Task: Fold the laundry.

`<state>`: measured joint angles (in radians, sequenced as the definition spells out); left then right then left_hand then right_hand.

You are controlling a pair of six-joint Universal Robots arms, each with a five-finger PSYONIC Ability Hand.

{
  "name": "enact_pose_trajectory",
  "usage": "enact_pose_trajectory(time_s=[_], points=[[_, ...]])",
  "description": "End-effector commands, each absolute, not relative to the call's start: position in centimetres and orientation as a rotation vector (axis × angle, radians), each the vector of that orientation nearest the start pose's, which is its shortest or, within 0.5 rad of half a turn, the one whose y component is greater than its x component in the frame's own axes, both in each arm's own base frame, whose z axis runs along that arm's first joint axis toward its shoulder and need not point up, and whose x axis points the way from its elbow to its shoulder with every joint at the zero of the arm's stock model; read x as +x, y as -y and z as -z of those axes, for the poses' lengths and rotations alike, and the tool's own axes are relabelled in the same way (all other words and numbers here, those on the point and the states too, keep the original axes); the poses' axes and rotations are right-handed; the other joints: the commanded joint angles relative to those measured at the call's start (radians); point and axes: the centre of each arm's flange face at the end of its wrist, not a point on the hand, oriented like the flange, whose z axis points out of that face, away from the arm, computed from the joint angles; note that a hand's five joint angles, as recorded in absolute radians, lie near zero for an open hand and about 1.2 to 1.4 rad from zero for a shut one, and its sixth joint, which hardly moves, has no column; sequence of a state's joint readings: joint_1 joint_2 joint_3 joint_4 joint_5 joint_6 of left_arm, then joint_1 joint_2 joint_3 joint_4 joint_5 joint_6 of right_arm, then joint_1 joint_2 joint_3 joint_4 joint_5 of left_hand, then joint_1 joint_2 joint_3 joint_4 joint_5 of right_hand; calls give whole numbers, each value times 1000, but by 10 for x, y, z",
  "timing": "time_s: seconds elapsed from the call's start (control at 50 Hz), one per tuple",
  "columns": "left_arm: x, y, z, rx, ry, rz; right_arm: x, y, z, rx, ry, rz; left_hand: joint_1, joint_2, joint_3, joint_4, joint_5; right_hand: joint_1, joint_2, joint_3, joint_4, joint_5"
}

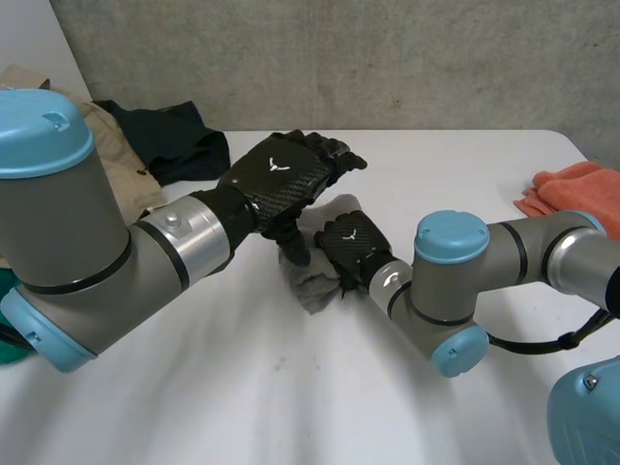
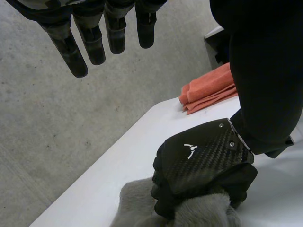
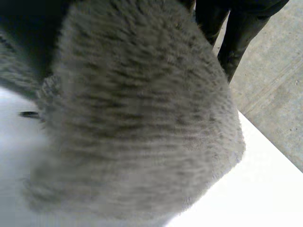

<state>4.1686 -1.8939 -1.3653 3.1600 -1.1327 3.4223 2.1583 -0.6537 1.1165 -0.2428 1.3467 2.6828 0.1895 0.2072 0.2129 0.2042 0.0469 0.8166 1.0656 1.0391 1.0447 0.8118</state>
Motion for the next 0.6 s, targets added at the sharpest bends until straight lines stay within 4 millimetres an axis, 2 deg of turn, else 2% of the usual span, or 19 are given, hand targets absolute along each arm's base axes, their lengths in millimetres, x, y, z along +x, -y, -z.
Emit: enact_pose_trajectory(time_s=[0.02, 0.16, 0.26, 0.28, 0.34, 0.36, 0.4, 0.42, 0.44, 0.48, 0.5, 0.56, 0.58, 0.6], points=[[-332, 225, -267, 1576, -2261, 2366, 380, 304, -114, -1272, -1823, 1855, 24, 6, 1, 9, -8, 580, 331, 357, 352, 410], [-323, 231, -279, 1517, -2229, 2405, 342, 354, -148, -1166, -1853, 2040, 24, 6, 1, 9, -8, 580, 331, 357, 352, 410], [-316, 236, -287, 1479, -2206, 2428, 320, 390, -174, -1094, -1802, 2192, 24, 6, 1, 9, -8, 580, 331, 357, 352, 410], [-315, 237, -288, 1473, -2200, 2433, 311, 404, -185, -1070, -1778, 2251, 24, 6, 1, 9, -8, 580, 331, 357, 352, 410], [-315, 238, -289, 1468, -2196, 2436, 292, 426, -202, -1034, -1738, 2333, 24, 6, 1, 9, -8, 580, 331, 357, 352, 410], [-315, 238, -289, 1467, -2194, 2438, 277, 441, -213, -1017, -1709, 2381, 24, 6, 1, 9, -8, 580, 331, 357, 352, 410], [-315, 238, -289, 1470, -2196, 2437, 261, 455, -224, -1011, -1672, 2433, 24, 6, 1, 9, -8, 580, 331, 357, 352, 410], [-315, 238, -289, 1470, -2194, 2439, 244, 469, -234, -1003, -1636, 2478, 24, 6, 1, 9, -8, 580, 331, 357, 352, 410], [-315, 238, -289, 1469, -2194, 2439, 236, 475, -240, -999, -1613, 2498, 24, 6, 1, 9, -8, 580, 331, 357, 352, 410], [-316, 237, -289, 1472, -2194, 2439, 220, 487, -248, -975, -1580, 2518, 24, 6, 1, 9, -8, 580, 331, 357, 352, 410], [-316, 237, -289, 1473, -2192, 2439, 200, 500, -251, -933, -1569, 2526, 24, 6, 1, 9, -8, 580, 331, 357, 352, 410], [-316, 237, -289, 1475, -2191, 2439, 167, 518, -253, -857, -1547, 2530, 24, 6, 1, 9, -8, 580, 331, 357, 352, 410], [-317, 236, -289, 1477, -2191, 2439, 147, 528, -256, -815, -1516, 2537, 24, 6, 1, 9, -8, 580, 331, 357, 352, 410], [-317, 236, -289, 1477, -2191, 2439, 137, 532, -256, -798, -1498, 2536, 24, 6, 1, 9, -8, 580, 331, 357, 352, 410]])
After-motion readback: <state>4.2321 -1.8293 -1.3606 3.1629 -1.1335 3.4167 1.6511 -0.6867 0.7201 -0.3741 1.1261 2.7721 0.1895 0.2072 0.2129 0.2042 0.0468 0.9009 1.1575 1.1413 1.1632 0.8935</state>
